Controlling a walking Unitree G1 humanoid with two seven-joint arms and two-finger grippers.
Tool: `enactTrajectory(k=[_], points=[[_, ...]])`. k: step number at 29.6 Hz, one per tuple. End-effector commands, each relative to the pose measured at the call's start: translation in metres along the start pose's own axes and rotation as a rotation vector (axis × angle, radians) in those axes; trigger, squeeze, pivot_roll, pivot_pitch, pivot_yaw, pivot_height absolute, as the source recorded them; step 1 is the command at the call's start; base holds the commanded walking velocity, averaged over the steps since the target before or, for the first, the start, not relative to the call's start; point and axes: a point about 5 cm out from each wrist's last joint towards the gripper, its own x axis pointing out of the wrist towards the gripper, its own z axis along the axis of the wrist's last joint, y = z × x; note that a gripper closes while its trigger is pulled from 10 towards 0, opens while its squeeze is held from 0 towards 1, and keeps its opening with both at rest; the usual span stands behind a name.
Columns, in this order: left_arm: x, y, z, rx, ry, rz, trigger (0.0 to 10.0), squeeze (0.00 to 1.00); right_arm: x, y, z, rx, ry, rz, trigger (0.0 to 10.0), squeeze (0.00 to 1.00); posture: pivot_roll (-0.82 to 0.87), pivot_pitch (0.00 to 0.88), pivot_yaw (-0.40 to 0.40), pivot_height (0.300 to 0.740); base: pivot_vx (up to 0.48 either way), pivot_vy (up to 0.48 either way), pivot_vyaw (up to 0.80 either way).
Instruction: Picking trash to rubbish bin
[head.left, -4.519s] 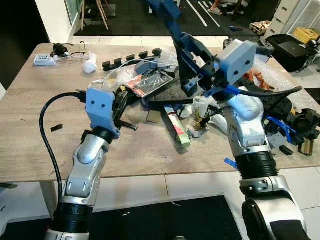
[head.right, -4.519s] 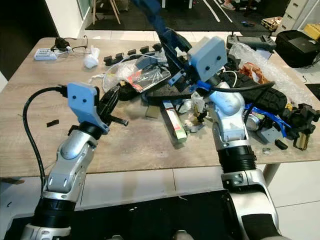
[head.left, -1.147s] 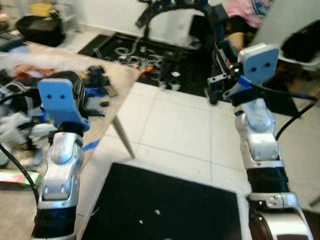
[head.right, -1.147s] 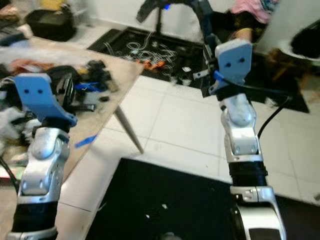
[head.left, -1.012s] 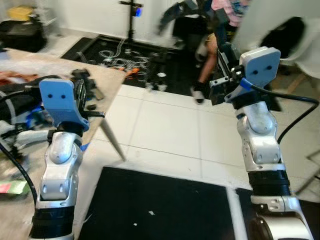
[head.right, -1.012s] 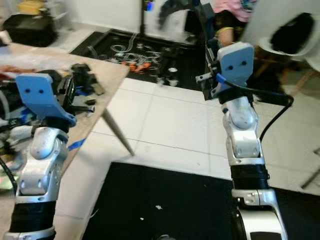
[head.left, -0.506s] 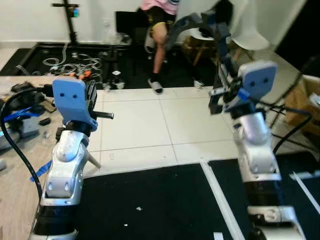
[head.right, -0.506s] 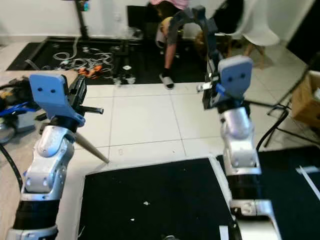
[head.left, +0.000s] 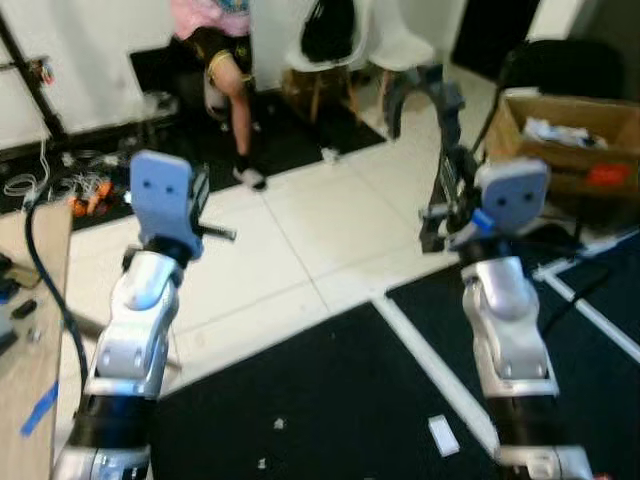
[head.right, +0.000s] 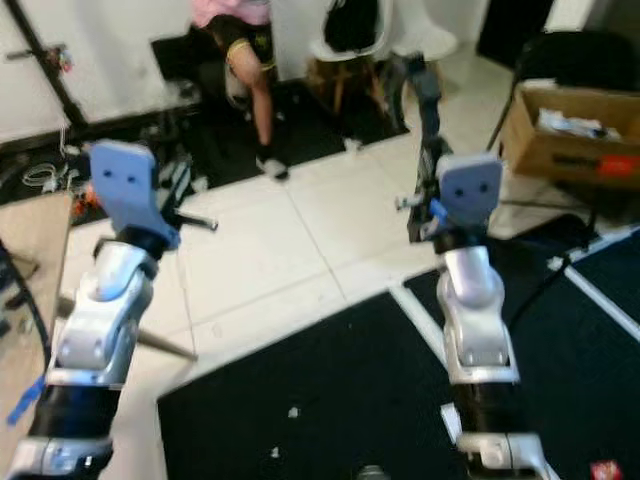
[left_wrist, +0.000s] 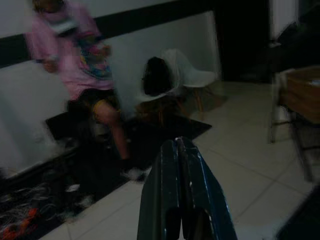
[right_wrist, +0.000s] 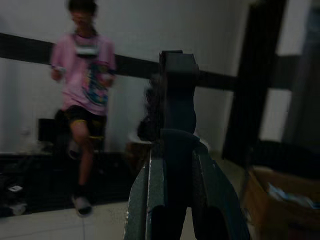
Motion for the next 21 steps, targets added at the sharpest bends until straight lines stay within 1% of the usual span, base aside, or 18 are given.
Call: enactTrajectory(k=[1,8,10,14,16,17,21], points=[[0.0,-0.004,-0.004,-0.02,0.007,-0.017,10.0,0.0,0.0,0.001,0.003,-0.004,-0.017,-0.008,10.0,0.0,0.05,0.101,0.132,0.74,0.0,0.0,-0.8],[-0.003,-0.001,-0.009,-0.043,0.025,0.008,10.0,0.0,-0.002,0.006,0.001,0.0,-0.007,0.003,10.0,0.0,0.04,0.106,0.12,0.74,0.0,0.0,-0.8],[-0.005,-0.001,-0.01,-0.041,0.026,0.011,10.0,0.0,-0.002,0.011,0.0,0.005,0.0,0.02,10.0,0.0,0.05,0.11,0.116,0.74,0.0,0.0,-0.8],[-0.005,0.0,-0.01,-0.042,0.027,0.015,10.0,0.0,-0.001,0.012,-0.001,0.009,0.003,0.026,10.0,0.0,0.05,0.113,0.113,0.74,0.0,0.0,-0.8],[-0.007,0.0,-0.01,-0.05,0.02,0.013,10.0,0.0,-0.001,0.013,-0.001,0.015,0.003,0.028,10.0,0.0,0.05,0.116,0.098,0.74,0.0,0.0,-0.8],[-0.009,0.0,-0.011,-0.077,0.017,0.017,10.0,0.0,-0.001,0.014,-0.002,0.02,0.006,0.035,10.0,0.0,0.05,0.118,0.091,0.74,0.0,0.0,-0.8],[-0.011,-0.002,-0.013,-0.102,0.029,0.014,10.0,0.0,-0.002,0.017,-0.004,0.027,0.014,0.048,10.0,0.0,0.05,0.116,0.083,0.74,0.0,0.0,-0.8]])
